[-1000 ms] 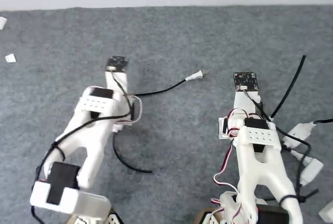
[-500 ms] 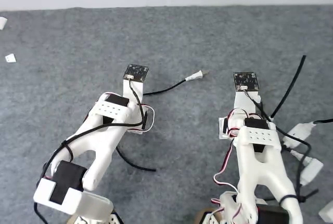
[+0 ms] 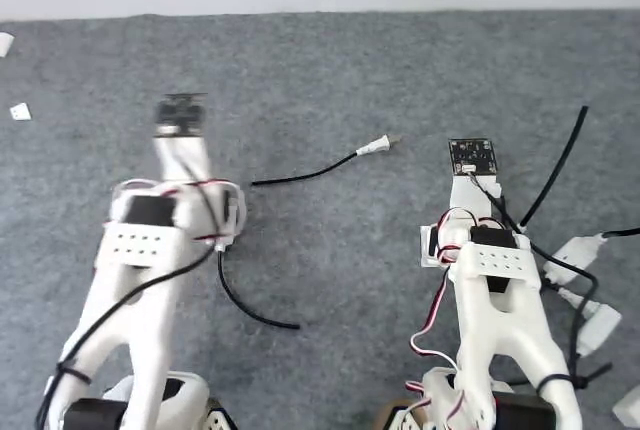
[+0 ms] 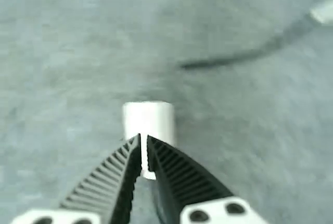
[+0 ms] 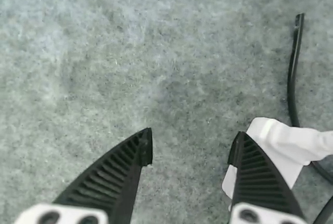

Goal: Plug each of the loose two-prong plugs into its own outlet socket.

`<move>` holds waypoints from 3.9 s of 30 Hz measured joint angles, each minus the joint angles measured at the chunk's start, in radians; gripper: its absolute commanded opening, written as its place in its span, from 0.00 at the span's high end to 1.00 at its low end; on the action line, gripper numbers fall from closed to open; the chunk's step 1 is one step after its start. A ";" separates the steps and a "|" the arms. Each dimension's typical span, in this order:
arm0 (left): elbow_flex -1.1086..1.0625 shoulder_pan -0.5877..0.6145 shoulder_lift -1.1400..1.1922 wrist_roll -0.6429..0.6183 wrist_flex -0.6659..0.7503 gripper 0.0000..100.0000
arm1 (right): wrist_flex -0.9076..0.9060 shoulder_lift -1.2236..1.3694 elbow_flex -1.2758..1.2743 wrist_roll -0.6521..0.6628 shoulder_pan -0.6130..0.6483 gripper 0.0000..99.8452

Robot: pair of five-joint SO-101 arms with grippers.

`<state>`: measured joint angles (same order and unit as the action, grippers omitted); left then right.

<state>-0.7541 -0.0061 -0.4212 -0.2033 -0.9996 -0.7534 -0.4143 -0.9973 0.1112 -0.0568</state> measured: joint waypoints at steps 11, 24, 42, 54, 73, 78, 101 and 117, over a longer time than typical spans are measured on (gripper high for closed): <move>-0.023 0.074 0.226 -0.063 0.110 0.98 | 0.000 0.000 0.000 0.000 0.003 0.76; 0.092 -0.011 0.396 -0.061 0.092 0.98 | 0.000 0.000 0.000 0.000 0.005 0.76; 0.112 -0.150 0.402 -0.061 0.114 0.98 | 0.000 0.000 0.000 0.000 0.005 0.76; 0.066 -0.180 0.399 -0.061 0.181 0.98 | 0.149 0.000 0.014 -0.199 0.132 0.76; 0.049 -0.170 0.391 -0.061 0.192 0.98 | 0.361 0.437 0.354 0.620 0.219 0.76; 0.049 -0.170 0.391 -0.061 0.192 0.98 | 0.364 0.698 0.580 0.873 0.218 0.76; 0.043 -0.170 0.391 0.009 0.215 0.98 | 0.091 1.201 1.304 1.013 0.210 0.99; 0.041 -0.170 0.391 0.012 0.215 0.98 | -0.872 0.775 1.332 0.611 0.132 0.99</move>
<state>-0.7127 -0.1765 -0.0299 -0.1910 -0.7848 -1.6249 0.3606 0.3345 0.7219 0.0752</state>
